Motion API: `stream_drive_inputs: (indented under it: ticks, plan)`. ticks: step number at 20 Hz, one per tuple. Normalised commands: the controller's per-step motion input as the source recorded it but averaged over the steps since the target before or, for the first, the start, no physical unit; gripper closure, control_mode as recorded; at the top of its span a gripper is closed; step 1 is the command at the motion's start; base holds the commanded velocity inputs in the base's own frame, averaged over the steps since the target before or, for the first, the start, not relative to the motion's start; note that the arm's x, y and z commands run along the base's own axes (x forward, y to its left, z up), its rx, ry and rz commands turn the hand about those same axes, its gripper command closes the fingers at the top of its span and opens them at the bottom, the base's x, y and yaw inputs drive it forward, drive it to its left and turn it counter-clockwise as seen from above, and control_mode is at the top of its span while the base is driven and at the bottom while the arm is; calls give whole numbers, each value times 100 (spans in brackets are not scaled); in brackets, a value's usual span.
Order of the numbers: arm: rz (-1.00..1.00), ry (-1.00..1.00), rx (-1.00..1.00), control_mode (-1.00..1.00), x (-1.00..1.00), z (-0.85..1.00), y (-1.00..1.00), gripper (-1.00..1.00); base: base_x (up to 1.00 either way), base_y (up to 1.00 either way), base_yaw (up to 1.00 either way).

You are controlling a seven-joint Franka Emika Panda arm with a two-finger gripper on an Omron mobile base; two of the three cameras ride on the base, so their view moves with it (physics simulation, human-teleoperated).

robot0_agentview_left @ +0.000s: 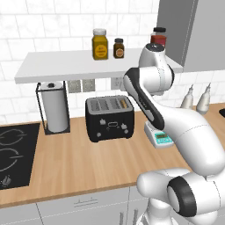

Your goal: Start the toaster. Once the lever pops up, take the bread to the plate on the dining counter.

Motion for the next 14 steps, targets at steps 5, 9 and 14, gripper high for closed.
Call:
stream_drive_inputs:
  ticks: [5,9,14]
  plan:
    - [0,0,0,-100,0,0,0,-100,0,0,0]
    - [0,0,0,-100,0,0,0,-100,0,0,0]
    - [0,0,0,-100,0,0,0,-100,0,0,0]
